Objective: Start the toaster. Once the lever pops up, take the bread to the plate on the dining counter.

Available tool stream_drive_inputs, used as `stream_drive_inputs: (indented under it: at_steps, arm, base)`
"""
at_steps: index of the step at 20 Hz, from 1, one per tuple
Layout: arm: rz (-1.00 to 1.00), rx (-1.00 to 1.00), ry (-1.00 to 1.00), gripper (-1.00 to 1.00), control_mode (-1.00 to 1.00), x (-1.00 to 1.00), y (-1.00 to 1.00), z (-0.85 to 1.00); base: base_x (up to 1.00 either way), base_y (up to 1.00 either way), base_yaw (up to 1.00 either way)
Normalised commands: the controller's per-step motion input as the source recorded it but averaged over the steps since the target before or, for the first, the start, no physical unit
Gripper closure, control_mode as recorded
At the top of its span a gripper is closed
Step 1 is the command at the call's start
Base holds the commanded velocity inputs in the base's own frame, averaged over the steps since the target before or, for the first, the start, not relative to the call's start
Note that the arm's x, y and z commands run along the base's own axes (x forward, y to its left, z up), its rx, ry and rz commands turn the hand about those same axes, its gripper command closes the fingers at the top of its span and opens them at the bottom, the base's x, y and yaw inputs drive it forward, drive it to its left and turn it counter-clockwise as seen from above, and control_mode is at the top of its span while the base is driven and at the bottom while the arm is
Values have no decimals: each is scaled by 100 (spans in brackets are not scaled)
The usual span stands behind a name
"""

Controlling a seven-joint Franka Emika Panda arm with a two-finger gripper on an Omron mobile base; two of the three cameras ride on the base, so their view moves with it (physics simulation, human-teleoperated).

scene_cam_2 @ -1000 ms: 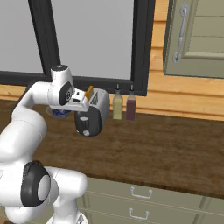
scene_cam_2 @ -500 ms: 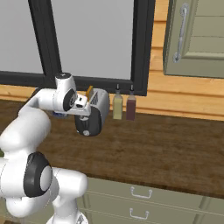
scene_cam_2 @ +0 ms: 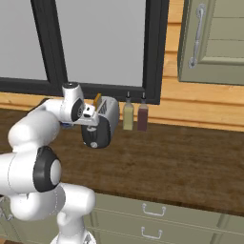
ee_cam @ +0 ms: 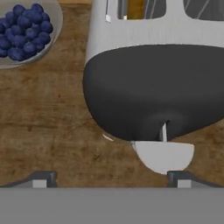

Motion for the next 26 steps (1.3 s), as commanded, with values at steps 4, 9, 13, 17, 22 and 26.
stream_drive_inputs:
  at_steps: [4,9,13,17,22,26]
  arm:
    - [0,0,0,-100,-100,30,5,-23]
    - [0,0,0,-100,-100,26,0,-21]
    - [0,0,0,-100,-100,17,0,-19]
    - [0,0,0,-100,-100,-3,-3,-39]
    - [0,0,-1,-100,-100,-35,-10,-75]
    - [0,0,-2,-100,-100,-25,-13,-83]
  base:
    - [0,0,0]
    - [0,0,0]
    - [0,0,0]
    - [0,0,0]
    - [0,0,0]
    - [0,0,0]
